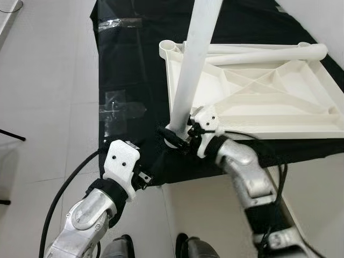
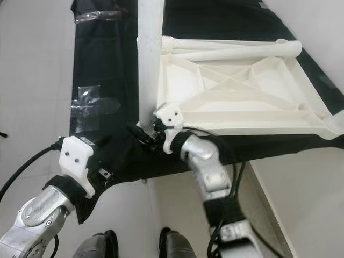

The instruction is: Building children table

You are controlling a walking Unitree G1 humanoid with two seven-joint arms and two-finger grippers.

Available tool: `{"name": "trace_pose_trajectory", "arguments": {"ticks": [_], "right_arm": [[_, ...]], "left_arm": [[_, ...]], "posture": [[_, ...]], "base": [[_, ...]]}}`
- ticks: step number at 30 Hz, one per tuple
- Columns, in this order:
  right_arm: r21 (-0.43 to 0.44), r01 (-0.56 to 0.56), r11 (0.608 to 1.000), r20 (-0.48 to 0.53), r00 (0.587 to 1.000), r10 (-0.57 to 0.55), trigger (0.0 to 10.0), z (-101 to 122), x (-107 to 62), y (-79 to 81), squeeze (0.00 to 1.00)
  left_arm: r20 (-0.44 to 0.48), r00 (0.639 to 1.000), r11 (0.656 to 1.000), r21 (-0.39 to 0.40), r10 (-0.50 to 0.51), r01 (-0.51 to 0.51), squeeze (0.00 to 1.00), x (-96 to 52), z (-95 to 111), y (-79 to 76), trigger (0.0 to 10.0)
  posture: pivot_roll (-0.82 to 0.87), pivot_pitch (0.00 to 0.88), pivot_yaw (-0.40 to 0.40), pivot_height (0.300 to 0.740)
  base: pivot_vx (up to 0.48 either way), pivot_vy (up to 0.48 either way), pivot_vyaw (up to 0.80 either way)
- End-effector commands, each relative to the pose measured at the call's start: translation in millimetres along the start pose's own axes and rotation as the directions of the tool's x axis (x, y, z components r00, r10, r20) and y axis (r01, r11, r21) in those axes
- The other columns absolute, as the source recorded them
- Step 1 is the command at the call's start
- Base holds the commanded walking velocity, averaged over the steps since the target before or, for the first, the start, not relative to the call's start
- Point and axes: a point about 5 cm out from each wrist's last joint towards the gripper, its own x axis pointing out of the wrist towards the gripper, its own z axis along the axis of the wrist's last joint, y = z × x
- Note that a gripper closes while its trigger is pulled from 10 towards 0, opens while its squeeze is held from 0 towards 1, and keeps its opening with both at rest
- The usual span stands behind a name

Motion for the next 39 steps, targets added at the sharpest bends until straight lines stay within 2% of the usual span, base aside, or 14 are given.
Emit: {"name": "trace_pose_trajectory", "arguments": {"ticks": [1, 2, 6, 10, 16, 22, 23, 25, 26, 31, 34, 37, 38, 39], "right_arm": [[0.011, -0.114, 0.993, 0.016, 0.993, 0.114, 10.0, 3, 2.6, 1.1, 0.00], [0.011, -0.114, 0.993, 0.016, 0.993, 0.114, 10.0, 3, 2.6, 1.1, 0.00], [0.003, -0.245, 0.970, 0.018, 0.969, 0.245, 10.0, 11, 1.1, -8.7, 0.00], [0.002, -0.315, 0.949, 0.053, 0.948, 0.315, 10.0, 24, 13.4, -24.8, 0.00], [0.019, -0.361, 0.932, 0.070, 0.931, 0.359, 10.0, 26, 20.2, -27.1, 0.00], [0.058, -0.451, 0.890, 0.088, 0.891, 0.446, 10.0, 25, 23.1, -29.2, 0.00], [0.057, -0.455, 0.889, 0.096, 0.888, 0.449, 5.5, 25, 23.0, -29.8, 0.00], [0.051, -0.455, 0.889, 0.103, 0.888, 0.448, 5.5, 26, 22.8, -30.7, 0.00], [0.051, -0.450, 0.892, 0.098, 0.891, 0.444, 0.0, 25, 22.6, -31.2, 0.00], [0.041, -0.400, 0.916, 0.110, 0.913, 0.394, 0.0, 23, 14.9, -35.1, 0.00], [0.019, -0.282, 0.959, 0.115, 0.954, 0.279, 0.0, 17, 0.5, -41.5, 0.00], [0.005, -0.236, 0.972, 0.111, 0.966, 0.234, 0.0, 14, -3.8, -43.4, 0.00], [0.007, -0.109, 0.994, 0.091, 0.990, 0.108, 0.0, 5, -6.6, -42.7, 0.00], [0.044, 0.111, 0.993, 0.047, 0.992, -0.113, 0.0, -7, -9.1, -43.8, 0.00]], "left_arm": [[-0.010, 1.000, 1.000, -0.021, -0.017, 0.017, 0.00, -1.0, -3, -3.2, 10.0], [-0.010, 1.000, 1.000, -0.021, -0.017, 0.017, 0.00, -1.0, -3, -3.2, 10.0], [-0.010, 1.000, 1.000, -0.020, -0.015, 0.015, 0.00, -1.4, -3, -3.3, 10.0], [-0.014, 1.000, 1.000, -0.015, -0.010, 0.009, 0.00, -2.8, -3, -2.5, 10.0], [-0.017, 1.000, 1.000, -0.014, -0.004, 0.003, 0.00, -3.9, -3, -1.6, 10.0], [-0.019, 1.000, 1.000, -0.013, -0.001, 0.001, 0.00, -5.0, -2, -1.5, 10.0], [-0.019, 1.000, 1.000, -0.013, -0.001, 0.000, 0.00, -5.2, -2, -1.6, 10.0], [-0.020, 1.000, 1.000, -0.013, 0.000, 0.000, 0.00, -5.3, -2, -1.7, 10.0], [-0.021, 1.000, 1.000, -0.012, 0.000, 0.000, 0.00, -5.2, -3, -1.7, 10.0], [-0.023, 1.000, 1.000, -0.013, -0.002, 0.002, 0.00, -5.6, -3, -1.6, 10.0], [-0.024, 1.000, 1.000, -0.014, -0.006, 0.005, 0.00, -5.2, -3, -1.8, 10.0], [-0.022, 1.000, 1.000, -0.013, -0.005, 0.005, 0.00, -5.2, -3, -1.6, 10.0], [-0.022, 1.000, 1.000, -0.012, 0.000, 0.000, 0.00, -5.9, -3, -0.5, 10.0], [-0.024, 1.000, 1.000, -0.009, 0.003, -0.003, 0.00, -6.8, -3, 0.7, 10.0]], "posture": [[0.09, 0.251, -0.088, 0.740], [0.09, 0.251, -0.088, 0.740], [0.09, 0.252, -0.089, 0.740], [0.12, 0.259, -0.088, 0.740], [0.12, 0.260, -0.086, 0.740], [0.13, 0.262, -0.085, 0.740], [0.13, 0.262, -0.085, 0.740], [0.13, 0.262, -0.085, 0.740], [0.13, 0.262, -0.085, 0.740], [0.12, 0.263, -0.080, 0.740], [0.12, 0.262, -0.079, 0.740], [0.11, 0.264, -0.087, 0.740], [0.11, 0.266, -0.093, 0.740], [0.11, 0.266, -0.094, 0.740]], "base": [[0.000, 0.000, 0.00], [0.000, 0.000, 0.00], [0.000, 0.000, 0.00], [0.000, 0.000, 0.00], [0.000, 0.000, 0.00], [0.000, 0.000, 0.00], [0.000, 0.000, 0.00], [0.000, 0.000, 0.00], [0.000, 0.000, 0.00], [0.000, 0.000, 0.00], [0.000, 0.000, 0.00], [0.000, 0.000, 0.00], [0.000, 0.000, 0.00], [0.000, 0.000, 0.00]]}}
